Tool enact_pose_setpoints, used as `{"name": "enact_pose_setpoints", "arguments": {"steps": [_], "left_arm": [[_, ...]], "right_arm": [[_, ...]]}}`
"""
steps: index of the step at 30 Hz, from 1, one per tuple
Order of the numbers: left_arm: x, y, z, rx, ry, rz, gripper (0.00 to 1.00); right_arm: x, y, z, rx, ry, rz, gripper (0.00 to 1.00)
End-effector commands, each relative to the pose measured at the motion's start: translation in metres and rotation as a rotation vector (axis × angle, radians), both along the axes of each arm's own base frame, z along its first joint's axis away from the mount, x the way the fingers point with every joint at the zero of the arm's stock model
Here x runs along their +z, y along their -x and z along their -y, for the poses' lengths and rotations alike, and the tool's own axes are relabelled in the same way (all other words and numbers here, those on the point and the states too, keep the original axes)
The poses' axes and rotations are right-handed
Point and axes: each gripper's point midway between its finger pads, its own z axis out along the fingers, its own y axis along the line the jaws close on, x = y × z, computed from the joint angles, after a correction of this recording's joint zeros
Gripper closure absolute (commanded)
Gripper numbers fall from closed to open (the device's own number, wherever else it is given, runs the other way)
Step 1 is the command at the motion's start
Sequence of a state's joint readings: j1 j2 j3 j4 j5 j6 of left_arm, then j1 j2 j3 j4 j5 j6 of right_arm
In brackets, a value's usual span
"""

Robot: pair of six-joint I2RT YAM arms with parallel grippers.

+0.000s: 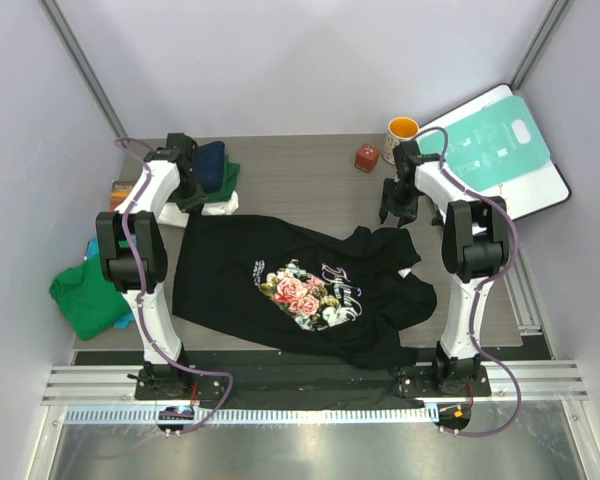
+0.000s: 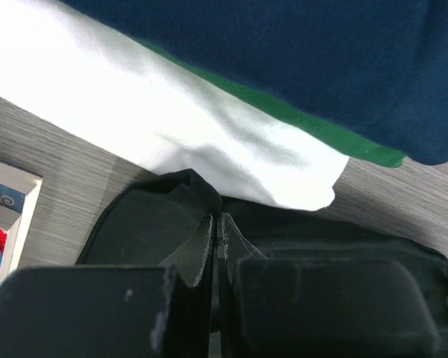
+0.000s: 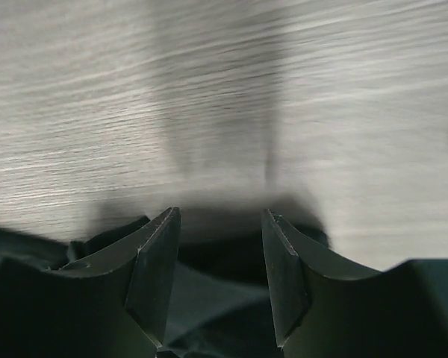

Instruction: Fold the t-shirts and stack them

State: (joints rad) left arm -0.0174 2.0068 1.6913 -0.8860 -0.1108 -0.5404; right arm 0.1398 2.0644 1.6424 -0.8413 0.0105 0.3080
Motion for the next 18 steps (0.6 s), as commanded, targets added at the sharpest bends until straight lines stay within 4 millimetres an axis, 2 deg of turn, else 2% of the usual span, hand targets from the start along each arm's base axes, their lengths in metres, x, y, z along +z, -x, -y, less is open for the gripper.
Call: {"name": "enact_pose_setpoints", "arguments": {"steps": [1,3,9,11,18], "left_arm": [[0.011,-0.002,-0.002,-0.015,-0.003,0.037,1.0],[0.01,-0.002,-0.002,-0.015,-0.003,0.034,1.0],[0.009,-0.002,-0.002,-0.014,-0.005,0.029,1.0],[0.007,-0.002,-0.001,-0.016,-0.002,0.024,1.0],[0.004,-0.002,-0.001,-0.018,0.0,0.02,1.0]], "right_arm": [[0.016,-0.019,-0.027,0.083,-0.113,0.068,0.46],[0.014,-0.022,-0.033,0.094,-0.138,0.062,0.46],[0.015,-0.013,-0.039,0.114,-0.177,0.025,0.49],[0.016,-0.008,-0.042,0.126,-0.198,0.017,0.56],[0.002,0.026,-0.04,0.131,-0.202,-0.086,0.57]]}}
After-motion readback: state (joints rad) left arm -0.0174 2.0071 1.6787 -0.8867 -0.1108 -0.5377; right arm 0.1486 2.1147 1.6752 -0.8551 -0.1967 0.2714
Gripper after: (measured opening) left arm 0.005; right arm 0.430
